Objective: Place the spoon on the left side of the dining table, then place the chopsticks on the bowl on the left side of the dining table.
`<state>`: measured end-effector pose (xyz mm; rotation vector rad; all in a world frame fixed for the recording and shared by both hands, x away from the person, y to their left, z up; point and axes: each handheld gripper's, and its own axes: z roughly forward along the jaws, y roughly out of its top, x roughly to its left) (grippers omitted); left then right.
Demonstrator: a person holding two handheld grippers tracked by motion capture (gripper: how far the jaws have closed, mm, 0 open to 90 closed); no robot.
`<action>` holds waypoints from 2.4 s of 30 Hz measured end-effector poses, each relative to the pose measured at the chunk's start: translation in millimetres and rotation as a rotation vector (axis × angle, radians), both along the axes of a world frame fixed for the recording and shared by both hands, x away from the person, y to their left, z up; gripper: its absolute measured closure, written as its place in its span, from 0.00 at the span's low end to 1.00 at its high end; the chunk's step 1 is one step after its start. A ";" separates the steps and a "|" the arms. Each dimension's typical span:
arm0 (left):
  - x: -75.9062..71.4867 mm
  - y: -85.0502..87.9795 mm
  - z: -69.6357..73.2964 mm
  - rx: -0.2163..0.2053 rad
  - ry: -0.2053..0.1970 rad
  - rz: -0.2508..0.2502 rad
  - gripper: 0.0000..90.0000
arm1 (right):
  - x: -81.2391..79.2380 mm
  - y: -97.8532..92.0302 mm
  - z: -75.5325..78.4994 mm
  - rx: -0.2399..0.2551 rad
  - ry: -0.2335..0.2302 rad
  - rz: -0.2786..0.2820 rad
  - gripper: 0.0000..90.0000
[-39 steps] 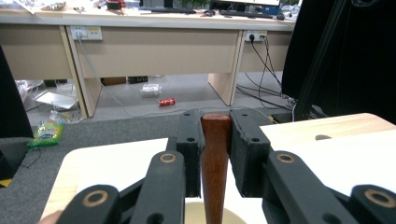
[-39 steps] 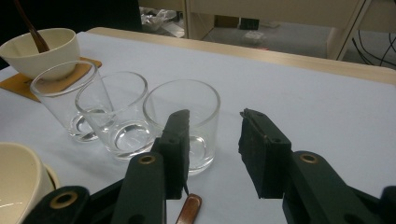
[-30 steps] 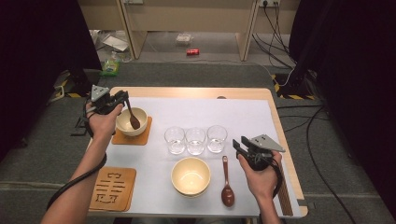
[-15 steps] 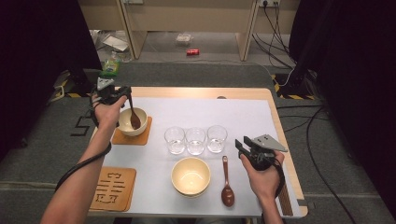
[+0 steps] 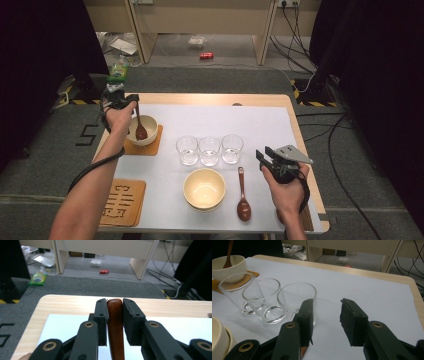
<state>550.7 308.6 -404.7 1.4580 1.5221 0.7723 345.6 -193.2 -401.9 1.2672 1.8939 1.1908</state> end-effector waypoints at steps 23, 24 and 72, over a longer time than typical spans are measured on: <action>-33.9 15.3 7.0 -0.082 -0.023 -0.008 0.55 | 2.1 -2.2 -9.9 -0.016 0.052 -0.022 0.68; -39.0 15.6 9.1 -0.084 -0.030 -0.016 0.52 | 1.5 -3.4 -10.1 -0.013 0.060 -0.024 0.68; -163.1 23.1 -13.8 -0.035 -0.058 -0.133 0.41 | 19.2 -68.0 -22.2 -0.108 0.475 -0.196 0.73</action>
